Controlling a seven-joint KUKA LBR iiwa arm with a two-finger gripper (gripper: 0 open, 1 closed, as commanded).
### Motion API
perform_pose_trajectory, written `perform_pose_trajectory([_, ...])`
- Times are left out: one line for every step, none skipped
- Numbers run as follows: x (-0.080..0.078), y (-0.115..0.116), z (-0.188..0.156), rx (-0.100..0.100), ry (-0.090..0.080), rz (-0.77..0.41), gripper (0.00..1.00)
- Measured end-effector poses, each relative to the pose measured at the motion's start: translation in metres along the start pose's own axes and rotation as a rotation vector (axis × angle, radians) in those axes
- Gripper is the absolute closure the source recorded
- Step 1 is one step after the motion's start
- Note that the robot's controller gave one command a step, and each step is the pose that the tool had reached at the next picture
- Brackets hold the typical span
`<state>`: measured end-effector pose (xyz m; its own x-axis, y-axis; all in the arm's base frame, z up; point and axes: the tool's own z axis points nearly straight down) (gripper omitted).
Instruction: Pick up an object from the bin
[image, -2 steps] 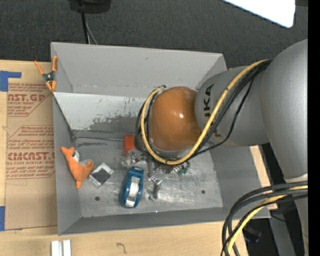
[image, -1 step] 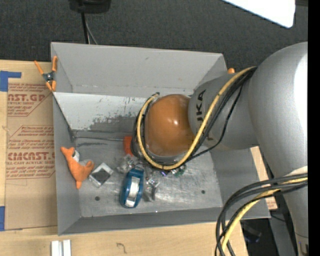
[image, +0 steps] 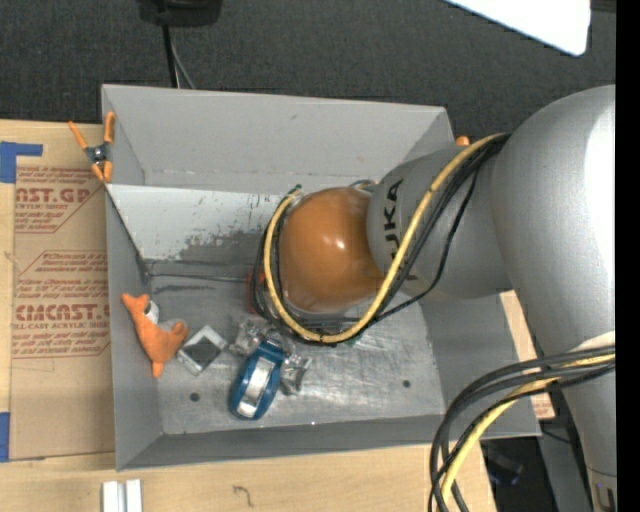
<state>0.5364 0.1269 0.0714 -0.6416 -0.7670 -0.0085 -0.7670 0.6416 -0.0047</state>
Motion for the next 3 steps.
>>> perform_pose_trajectory([0.0, 0.0, 0.0, 0.0, 0.0, 0.0, 1.0])
perform_pose_trajectory([0.0001, 0.0002, -0.0012, -0.001, 0.001, 0.0, 1.0])
perform_pose_trajectory([0.0006, 0.0011, -0.0034, -0.004, 0.005, 0.0, 1.0])
